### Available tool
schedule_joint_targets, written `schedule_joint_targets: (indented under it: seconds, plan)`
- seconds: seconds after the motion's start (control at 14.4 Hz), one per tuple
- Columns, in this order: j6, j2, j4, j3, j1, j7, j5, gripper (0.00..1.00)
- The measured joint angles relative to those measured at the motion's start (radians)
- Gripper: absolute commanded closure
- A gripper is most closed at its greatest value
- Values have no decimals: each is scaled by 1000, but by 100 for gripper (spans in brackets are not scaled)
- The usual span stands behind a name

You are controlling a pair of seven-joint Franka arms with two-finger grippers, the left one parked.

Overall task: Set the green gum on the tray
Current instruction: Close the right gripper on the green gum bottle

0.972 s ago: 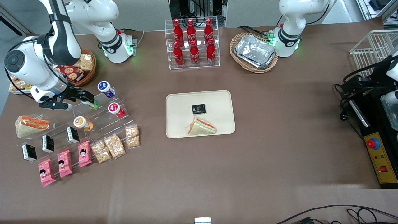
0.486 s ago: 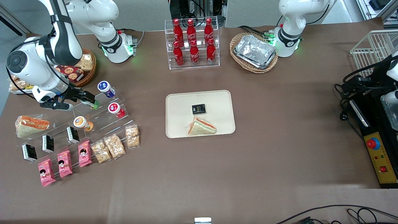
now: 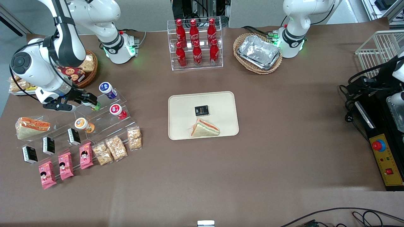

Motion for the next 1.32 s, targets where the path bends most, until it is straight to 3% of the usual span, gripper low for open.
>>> schedule_joint_targets:
  seconds: [0.62,1.04,1.32]
  plan:
    - [0,-2,0,2,31,43,0,61]
    - [-34,-35,17,0,30,22,-1,61]
    - [-256,-84,172,-6,29,-25,-2,61]
